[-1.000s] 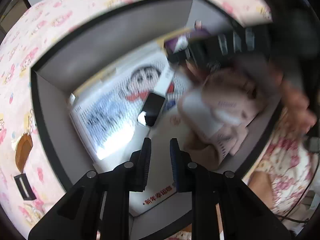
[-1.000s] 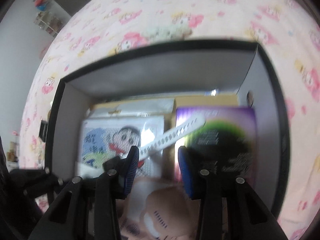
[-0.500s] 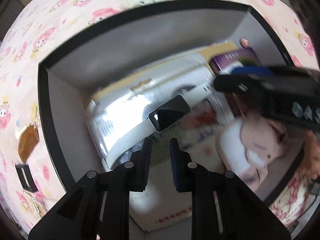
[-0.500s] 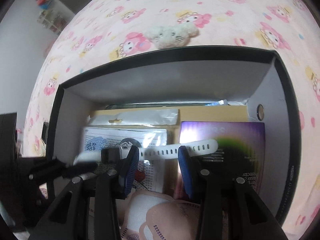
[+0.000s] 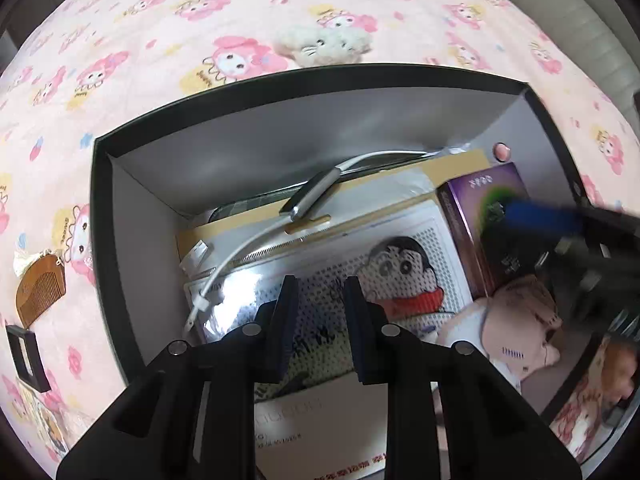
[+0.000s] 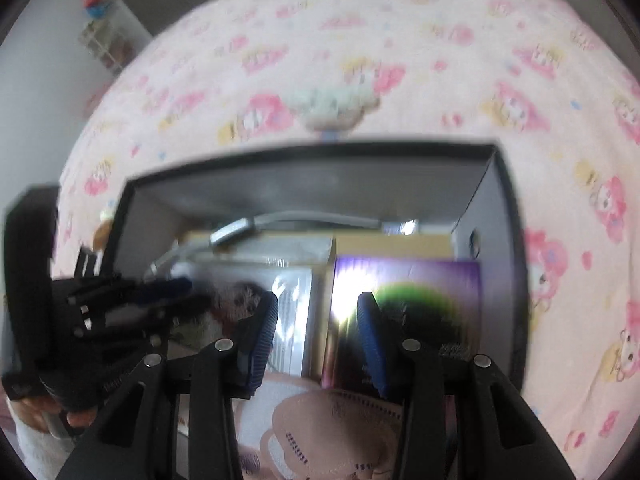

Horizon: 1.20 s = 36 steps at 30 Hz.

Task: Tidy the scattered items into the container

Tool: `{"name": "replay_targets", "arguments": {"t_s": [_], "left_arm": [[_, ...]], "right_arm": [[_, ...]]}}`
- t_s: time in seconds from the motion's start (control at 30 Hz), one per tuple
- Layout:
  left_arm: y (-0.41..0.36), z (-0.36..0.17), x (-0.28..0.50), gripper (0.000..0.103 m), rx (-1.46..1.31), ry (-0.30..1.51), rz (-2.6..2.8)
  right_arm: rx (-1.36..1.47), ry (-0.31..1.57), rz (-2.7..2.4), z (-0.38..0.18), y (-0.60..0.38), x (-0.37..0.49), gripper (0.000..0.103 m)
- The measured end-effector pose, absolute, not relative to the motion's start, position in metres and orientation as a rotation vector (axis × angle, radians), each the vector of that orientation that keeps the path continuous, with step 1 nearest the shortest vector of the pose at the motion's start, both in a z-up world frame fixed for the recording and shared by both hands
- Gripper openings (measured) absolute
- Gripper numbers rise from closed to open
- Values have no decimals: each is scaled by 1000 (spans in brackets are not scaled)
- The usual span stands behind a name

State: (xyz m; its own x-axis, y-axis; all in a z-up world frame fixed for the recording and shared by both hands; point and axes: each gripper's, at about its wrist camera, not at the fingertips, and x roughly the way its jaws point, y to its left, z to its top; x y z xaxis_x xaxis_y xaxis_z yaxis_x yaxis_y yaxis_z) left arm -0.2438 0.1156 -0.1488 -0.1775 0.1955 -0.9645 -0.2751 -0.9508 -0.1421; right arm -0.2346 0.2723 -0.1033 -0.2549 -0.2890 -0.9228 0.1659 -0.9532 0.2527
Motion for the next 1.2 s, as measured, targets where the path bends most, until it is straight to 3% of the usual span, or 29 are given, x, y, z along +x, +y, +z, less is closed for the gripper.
{"name": "replay_targets", "arguments": {"t_s": [0.1,0.37,0.57,0.9,1.1,1.2], "left_arm": [[130,-163,-265,23,-1814,96,2191],[125,-169,-294,27,-1834,-24,2203],[115,-152,-282,27,-1781,-107,2162],[117,-164,-302,27,-1861,-79,2203],[114,-153,-302,28,-1831,-110,2249],[117,-129,-284,35,-1708,-80,2296]], "right_arm": [[1820,-131,-2215,-128,270,-241,37],[1719,-99,-2309,-128,266,-268,37],[1705,-292,-2281,-115,279,-273,37],[1731,-116,-2257,-131,263,-280,37],[1769,-152,-2294,-147,274,-295,38],[1740,-131,-2330,-133,271,-288,38]]}}
